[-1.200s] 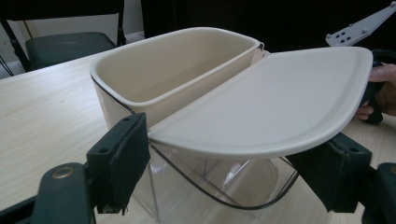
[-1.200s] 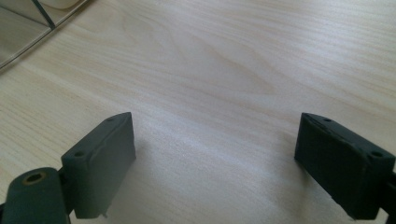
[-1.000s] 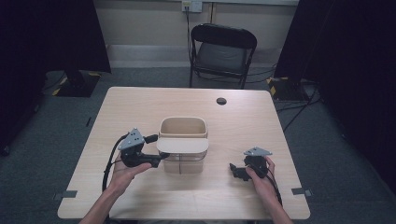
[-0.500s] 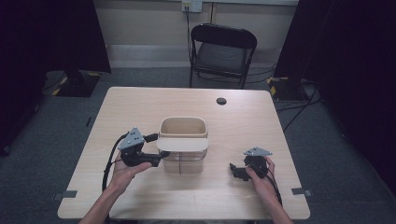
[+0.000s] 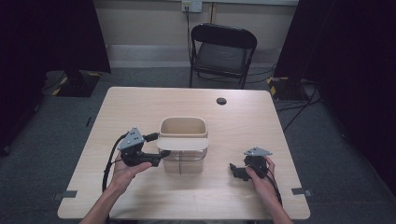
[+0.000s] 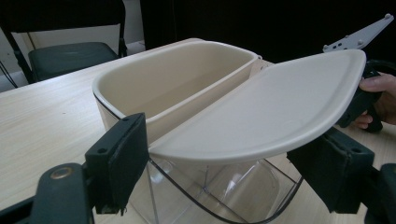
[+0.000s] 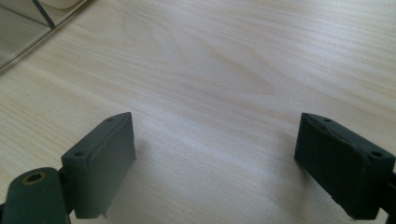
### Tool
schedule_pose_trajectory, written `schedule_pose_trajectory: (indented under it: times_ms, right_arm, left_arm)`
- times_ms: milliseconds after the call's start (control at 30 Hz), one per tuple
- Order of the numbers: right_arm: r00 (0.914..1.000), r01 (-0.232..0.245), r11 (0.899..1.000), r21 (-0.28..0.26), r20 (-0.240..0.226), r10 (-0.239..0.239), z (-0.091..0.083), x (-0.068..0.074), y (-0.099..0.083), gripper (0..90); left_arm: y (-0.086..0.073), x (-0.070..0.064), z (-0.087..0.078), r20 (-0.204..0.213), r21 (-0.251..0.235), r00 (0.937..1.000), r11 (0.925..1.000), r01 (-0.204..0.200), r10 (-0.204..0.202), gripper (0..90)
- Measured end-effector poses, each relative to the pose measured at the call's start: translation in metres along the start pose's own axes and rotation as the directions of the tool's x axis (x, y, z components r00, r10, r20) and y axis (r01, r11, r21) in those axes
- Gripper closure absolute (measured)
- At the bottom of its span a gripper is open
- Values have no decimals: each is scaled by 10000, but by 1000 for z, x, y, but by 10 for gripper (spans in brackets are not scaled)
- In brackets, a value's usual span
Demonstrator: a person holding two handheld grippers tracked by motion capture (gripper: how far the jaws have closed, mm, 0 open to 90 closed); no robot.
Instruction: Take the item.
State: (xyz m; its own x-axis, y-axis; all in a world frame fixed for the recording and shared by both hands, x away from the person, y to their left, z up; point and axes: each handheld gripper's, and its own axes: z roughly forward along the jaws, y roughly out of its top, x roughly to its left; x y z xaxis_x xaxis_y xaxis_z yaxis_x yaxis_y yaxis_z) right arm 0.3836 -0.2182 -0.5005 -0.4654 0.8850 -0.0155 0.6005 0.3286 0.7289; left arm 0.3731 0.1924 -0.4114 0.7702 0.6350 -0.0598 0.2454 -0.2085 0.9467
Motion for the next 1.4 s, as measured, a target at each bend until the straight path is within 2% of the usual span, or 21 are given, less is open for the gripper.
schedule_pose_trajectory:
  times_ms: [233,833,967,1267,1400]
  right_arm:
    - [10000,0,10000,0,1,0,0,0,0,116]
    - [10000,2,10000,2,3,-2,0,0,0,116]
    - [10000,-1,10000,2,1,1,0,0,0,116]
    - [10000,0,10000,0,1,0,0,0,0,116]
    - [10000,-1,10000,-1,1,1,0,0,0,116]
  left_arm:
    - [1,-1,0,157,-144,9999,9999,-45,47,207]
    - [5,0,2,262,-52,9995,9998,191,-189,224]
    - [5,0,3,293,-3,9995,9999,113,-112,233]
    - [7,3,2,317,42,9992,9997,252,-253,265]
    - [8,3,2,400,-74,9980,9988,485,-481,289]
